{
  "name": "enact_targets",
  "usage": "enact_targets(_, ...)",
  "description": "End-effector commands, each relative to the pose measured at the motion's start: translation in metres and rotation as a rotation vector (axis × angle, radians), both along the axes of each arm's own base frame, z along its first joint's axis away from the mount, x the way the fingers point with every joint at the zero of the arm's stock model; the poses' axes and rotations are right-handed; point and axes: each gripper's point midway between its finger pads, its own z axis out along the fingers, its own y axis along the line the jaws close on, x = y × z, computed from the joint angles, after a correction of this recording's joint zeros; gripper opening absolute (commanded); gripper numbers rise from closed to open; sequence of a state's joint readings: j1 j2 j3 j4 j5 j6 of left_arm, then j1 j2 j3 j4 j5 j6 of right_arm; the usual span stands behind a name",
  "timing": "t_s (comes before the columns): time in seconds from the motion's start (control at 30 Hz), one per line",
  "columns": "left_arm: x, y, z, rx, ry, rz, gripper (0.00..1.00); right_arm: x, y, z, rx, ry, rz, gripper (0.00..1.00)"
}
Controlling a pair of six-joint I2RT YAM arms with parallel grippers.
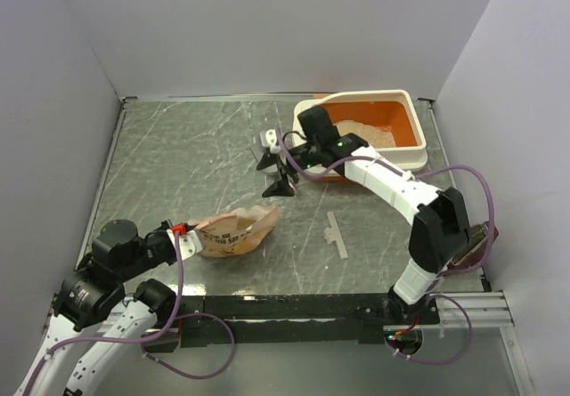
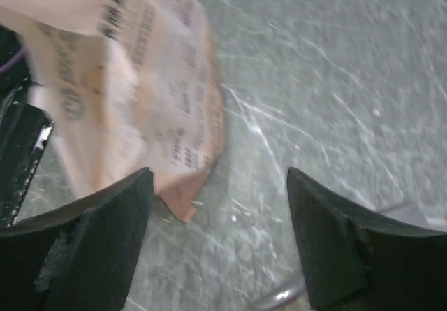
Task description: Fill the litter box with clean litter
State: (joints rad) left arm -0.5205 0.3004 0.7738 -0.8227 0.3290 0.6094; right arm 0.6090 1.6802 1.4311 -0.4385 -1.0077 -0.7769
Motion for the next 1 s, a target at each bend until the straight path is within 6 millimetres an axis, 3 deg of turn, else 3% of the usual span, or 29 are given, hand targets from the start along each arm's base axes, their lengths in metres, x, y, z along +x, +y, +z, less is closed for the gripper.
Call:
enact_targets(0.0,0.004,-0.013,0.025,-0.044,-0.116,-0.069,0.01,-0.043,0.0,0.036,0.064,-0.127,0.078,0.7)
enact_targets(0.03,0.004,-0.012,0.024,-0.038,-0.117,-0.069,0.01,-0.049,0.005,0.039,0.079,-0.138,0.083,0.62)
enact_targets(0.07,0.004,-0.012,0.024,-0.034,-0.119,-0.069,0.01,-0.054,0.005,0.045,0.091,-0.153,0.081,0.38)
enact_targets(0.17,0.004,-0.012,0.025,-0.029,-0.13,-0.072,0.01,-0.061,0.008,0.041,0.091,-0.168,0.072,0.06)
enact_targets(0.2,0.004,-0.012,0.025,-0.028,-0.129,-0.072,0.01,-0.063,0.009,0.038,0.088,-0.166,0.072,0.0)
enact_targets(0.67,0.001,-0.009,0.028,-0.039,-0.14,-0.064,0.01,-0.092,0.05,0.022,0.059,-0.106,0.2,0.0)
enact_targets(0.97,0.001,-0.009,0.032,-0.044,-0.148,-0.065,0.01,-0.105,0.06,0.008,-0.005,-0.085,0.249,0.0)
